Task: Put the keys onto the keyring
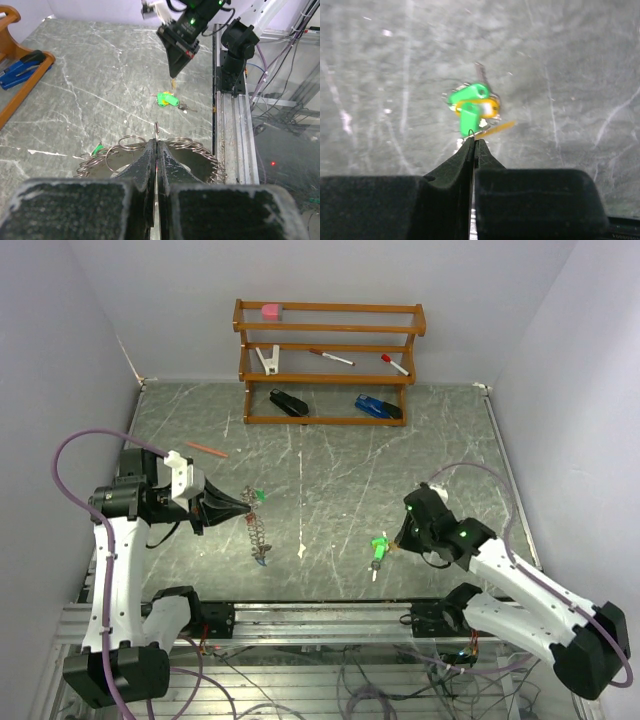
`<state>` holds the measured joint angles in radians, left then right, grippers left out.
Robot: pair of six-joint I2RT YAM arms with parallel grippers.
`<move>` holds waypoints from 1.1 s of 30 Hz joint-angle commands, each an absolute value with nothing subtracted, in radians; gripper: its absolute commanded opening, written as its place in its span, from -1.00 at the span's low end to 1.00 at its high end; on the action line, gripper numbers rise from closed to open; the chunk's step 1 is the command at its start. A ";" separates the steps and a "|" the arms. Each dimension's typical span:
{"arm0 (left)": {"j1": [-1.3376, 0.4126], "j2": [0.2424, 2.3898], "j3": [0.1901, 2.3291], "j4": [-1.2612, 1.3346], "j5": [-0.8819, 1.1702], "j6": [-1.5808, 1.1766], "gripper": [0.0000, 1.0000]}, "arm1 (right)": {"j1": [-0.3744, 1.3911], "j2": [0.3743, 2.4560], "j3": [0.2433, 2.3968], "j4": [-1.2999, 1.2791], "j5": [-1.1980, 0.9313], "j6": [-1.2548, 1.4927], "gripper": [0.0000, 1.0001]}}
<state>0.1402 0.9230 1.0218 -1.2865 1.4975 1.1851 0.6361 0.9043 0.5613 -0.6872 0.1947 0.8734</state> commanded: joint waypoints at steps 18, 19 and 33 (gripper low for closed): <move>0.235 0.994 1.213 -1.489 1.586 1.164 -0.86 | 0.749 0.916 1.088 -0.666 0.038 0.542 -1.00; 0.245 1.003 1.238 -1.489 1.586 1.138 -0.86 | 0.804 0.943 1.110 -0.655 0.066 0.540 -1.00; 0.445 1.147 1.615 -1.485 1.586 0.834 -0.86 | 1.076 1.150 1.355 -0.636 0.319 0.536 -1.00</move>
<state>0.3832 1.1202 1.5093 -1.4796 1.5059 0.9398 1.0595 1.1381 1.2762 -0.6556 0.2424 0.5560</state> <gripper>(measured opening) 0.068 0.006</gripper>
